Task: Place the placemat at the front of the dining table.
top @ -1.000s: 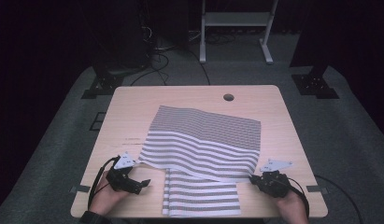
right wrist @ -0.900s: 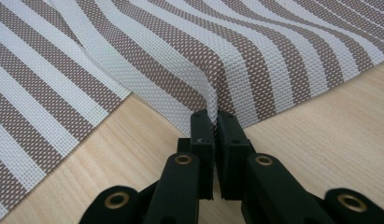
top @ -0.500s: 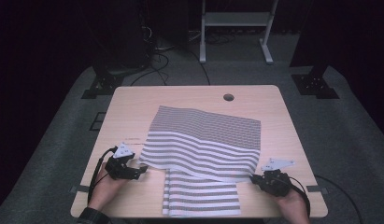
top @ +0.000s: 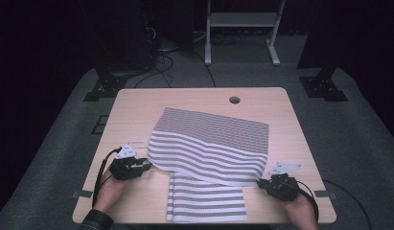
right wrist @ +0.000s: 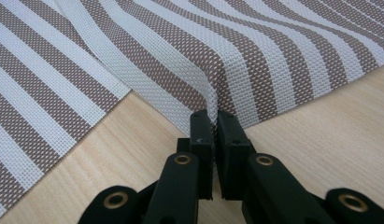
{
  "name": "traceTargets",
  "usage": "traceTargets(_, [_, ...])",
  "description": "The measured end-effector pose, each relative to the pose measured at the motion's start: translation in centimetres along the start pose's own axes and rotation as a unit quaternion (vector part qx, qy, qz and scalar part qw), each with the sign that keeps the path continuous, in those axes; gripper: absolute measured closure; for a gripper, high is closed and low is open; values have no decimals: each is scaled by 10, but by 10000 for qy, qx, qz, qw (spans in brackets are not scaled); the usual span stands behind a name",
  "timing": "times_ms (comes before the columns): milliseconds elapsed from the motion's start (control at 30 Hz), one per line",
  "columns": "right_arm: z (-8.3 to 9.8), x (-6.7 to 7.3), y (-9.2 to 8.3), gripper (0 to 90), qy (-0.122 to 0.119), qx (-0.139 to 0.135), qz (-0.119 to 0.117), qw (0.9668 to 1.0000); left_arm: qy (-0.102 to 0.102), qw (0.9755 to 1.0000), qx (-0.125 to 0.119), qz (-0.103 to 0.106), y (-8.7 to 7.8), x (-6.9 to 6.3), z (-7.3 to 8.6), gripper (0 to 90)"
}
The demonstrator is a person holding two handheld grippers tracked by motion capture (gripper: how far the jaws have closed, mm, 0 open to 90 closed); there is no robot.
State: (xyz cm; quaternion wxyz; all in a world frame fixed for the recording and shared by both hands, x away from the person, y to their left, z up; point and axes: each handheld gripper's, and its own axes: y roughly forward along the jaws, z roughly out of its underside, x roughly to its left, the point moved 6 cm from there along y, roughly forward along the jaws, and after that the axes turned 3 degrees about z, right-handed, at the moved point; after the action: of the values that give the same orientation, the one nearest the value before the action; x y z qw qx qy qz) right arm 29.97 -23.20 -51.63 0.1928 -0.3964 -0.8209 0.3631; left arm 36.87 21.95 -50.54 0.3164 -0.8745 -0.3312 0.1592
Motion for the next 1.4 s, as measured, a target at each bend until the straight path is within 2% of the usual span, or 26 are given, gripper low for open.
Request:
traceTargets(33, [0, 0, 0, 859, -5, 2, 7, 10000, -46, 10000, 46, -39, 0, 0, -1, 718])
traceTargets(67, [0, 0, 0, 859, -8, 4, 10, 10000, -37, 9999, 119, -117, 1, 1, -1, 799])
traceTargets(167, [0, -2, 0, 860, -18, 4, 40, 10000, -199, 9994, 242, -115, 2, 2, 0, 843])
traceTargets(300, [0, -4, 0, 860, -14, 15, 56, 10000, -287, 9991, 286, -82, 1, 1, 0, 868])
traceTargets(467, [-2, -6, -1, 862, -31, 18, 176, 9998, -298, 9992, 252, -51, -3, -4, -3, 876])
traceTargets(533, [-3, -8, -3, 866, -34, -29, 216, 9998, -286, 9992, 246, -95, -5, -5, -5, 876])
traceTargets(800, [-13, -18, -10, 872, 33, -252, 295, 9992, -317, 9993, 180, 15, -8, -10, -9, 882])
traceTargets(1067, [-27, -30, -11, 872, 163, -465, 252, 9985, -356, 9993, 23, 57, -12, -12, -16, 881])
traceTargets(1200, [-38, -39, -12, 872, 161, -557, 312, 9978, -352, 9994, -33, 39, -14, -11, -20, 881])
traceTargets(1400, [-56, -49, -7, 872, 108, -611, 379, 9974, -457, 9987, -243, 5, -18, -5, -30, 880])
